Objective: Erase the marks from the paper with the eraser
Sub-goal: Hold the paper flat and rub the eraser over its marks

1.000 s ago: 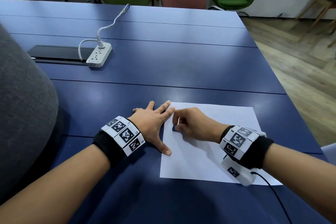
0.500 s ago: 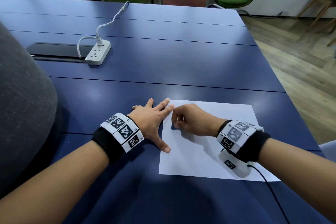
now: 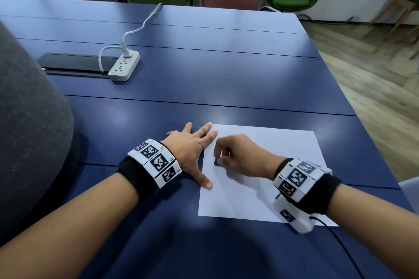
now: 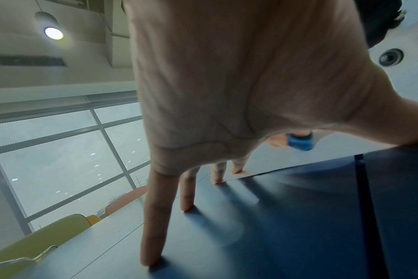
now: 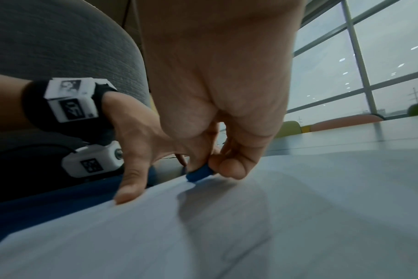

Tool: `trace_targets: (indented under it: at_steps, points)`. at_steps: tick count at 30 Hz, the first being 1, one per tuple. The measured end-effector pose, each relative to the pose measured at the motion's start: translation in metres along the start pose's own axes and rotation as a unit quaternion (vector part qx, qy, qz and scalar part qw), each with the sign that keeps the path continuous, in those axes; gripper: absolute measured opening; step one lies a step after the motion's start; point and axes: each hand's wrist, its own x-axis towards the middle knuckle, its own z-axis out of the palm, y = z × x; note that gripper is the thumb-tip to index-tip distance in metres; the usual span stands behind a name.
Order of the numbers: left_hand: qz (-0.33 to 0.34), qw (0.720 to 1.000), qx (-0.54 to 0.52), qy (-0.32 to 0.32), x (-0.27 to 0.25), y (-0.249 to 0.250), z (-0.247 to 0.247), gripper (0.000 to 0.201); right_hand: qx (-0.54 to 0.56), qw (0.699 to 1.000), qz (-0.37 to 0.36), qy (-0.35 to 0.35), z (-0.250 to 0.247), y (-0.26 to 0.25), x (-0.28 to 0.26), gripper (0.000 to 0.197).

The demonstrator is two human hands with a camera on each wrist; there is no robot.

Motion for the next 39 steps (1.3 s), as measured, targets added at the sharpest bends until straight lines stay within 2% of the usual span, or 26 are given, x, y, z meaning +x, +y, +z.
trace_targets:
  at_steps: [3, 4, 5, 8, 9, 10, 13, 14, 15, 18, 19, 20, 23, 24, 25, 28, 29, 30, 33, 34, 35, 39]
  points:
    - [-0.002, 1.000, 0.000, -0.004, -0.001, 0.000, 0.000, 0.141, 0.006, 0.991, -0.031, -0.128, 0.000, -0.005, -0.017, 0.013]
    - [-0.002, 1.000, -0.001, -0.003, -0.001, 0.000, 0.000, 0.140, 0.001, 0.988, -0.036, -0.149, -0.002, -0.007, -0.017, 0.016]
    - [-0.001, 1.000, 0.000, -0.003, -0.001, 0.000, 0.000, 0.139, -0.010, 0.990, -0.035, -0.139, -0.003, -0.006, -0.015, 0.016]
    - [0.002, 1.000, 0.003, -0.001, -0.001, 0.000, -0.001, 0.138, -0.020, 0.999, -0.017, -0.026, -0.003, -0.002, -0.005, 0.006]
    - [0.002, 1.000, 0.004, 0.000, -0.001, 0.000, -0.001, 0.138, -0.013, 1.000, -0.016, -0.012, -0.002, -0.001, -0.007, 0.006]
    - [0.001, 1.000, 0.004, -0.001, -0.001, 0.000, -0.001, 0.137, -0.008, 0.999, -0.023, -0.025, -0.001, -0.001, -0.011, 0.008]
    - [-0.002, 1.000, -0.001, -0.004, -0.001, 0.000, 0.000, 0.138, -0.001, 0.987, -0.047, -0.151, -0.001, -0.006, -0.028, 0.022]
    - [-0.002, 1.000, -0.001, -0.004, -0.001, 0.000, 0.000, 0.138, -0.005, 0.984, -0.048, -0.171, -0.002, -0.008, -0.028, 0.024]
    - [-0.001, 1.000, -0.001, -0.004, -0.001, 0.000, -0.001, 0.138, -0.012, 0.986, -0.046, -0.159, -0.004, -0.007, -0.025, 0.023]
    - [-0.001, 1.000, -0.003, -0.008, -0.001, 0.000, -0.002, 0.138, -0.019, 0.998, -0.030, -0.046, -0.003, -0.001, -0.013, 0.009]
    - [-0.001, 1.000, -0.003, -0.008, -0.001, 0.000, -0.001, 0.138, -0.015, 0.999, -0.027, -0.037, -0.003, 0.000, -0.014, 0.006]
    - [-0.001, 1.000, -0.003, -0.008, -0.001, 0.000, -0.002, 0.138, -0.015, 0.998, -0.033, -0.054, -0.002, -0.001, -0.017, 0.006]
    - [-0.001, 1.000, -0.005, -0.007, -0.001, 0.000, -0.001, 0.138, -0.012, 0.984, -0.053, -0.169, -0.001, -0.007, -0.029, 0.013]
    - [-0.001, 1.000, -0.005, -0.007, -0.001, 0.000, -0.001, 0.138, -0.019, 0.983, -0.056, -0.176, -0.002, -0.009, -0.029, 0.015]
    - [0.000, 1.000, -0.005, -0.007, -0.001, 0.000, -0.001, 0.138, -0.030, 0.987, -0.052, -0.151, -0.004, -0.008, -0.024, 0.014]
    - [-0.001, 1.000, -0.006, -0.008, -0.001, 0.000, -0.001, 0.138, -0.026, 1.000, 0.001, -0.014, -0.007, 0.001, -0.010, 0.008]
    - [-0.001, 1.000, -0.006, -0.008, -0.001, 0.001, -0.001, 0.138, -0.013, 1.000, 0.008, 0.001, -0.007, 0.003, -0.010, 0.009]
    - [-0.002, 1.000, -0.006, -0.009, -0.002, 0.001, -0.002, 0.138, -0.005, 1.000, 0.003, -0.013, -0.006, 0.003, -0.013, 0.008]
    - [-0.005, 1.000, -0.004, -0.013, -0.003, 0.001, -0.002, 0.137, -0.006, 0.992, -0.033, -0.125, 0.001, -0.004, -0.027, 0.005]
    - [-0.005, 1.000, -0.003, -0.014, -0.003, 0.001, -0.002, 0.137, -0.011, 0.989, -0.036, -0.141, 0.002, -0.006, -0.028, 0.005]
    - [-0.005, 1.000, -0.003, -0.014, -0.003, 0.001, -0.002, 0.137, -0.021, 0.991, -0.034, -0.127, 0.001, -0.005, -0.026, 0.005]
    - [-0.005, 1.000, -0.010, -0.015, -0.005, 0.002, -0.001, 0.139, -0.023, 1.000, 0.006, 0.017, -0.002, 0.001, -0.013, 0.011]
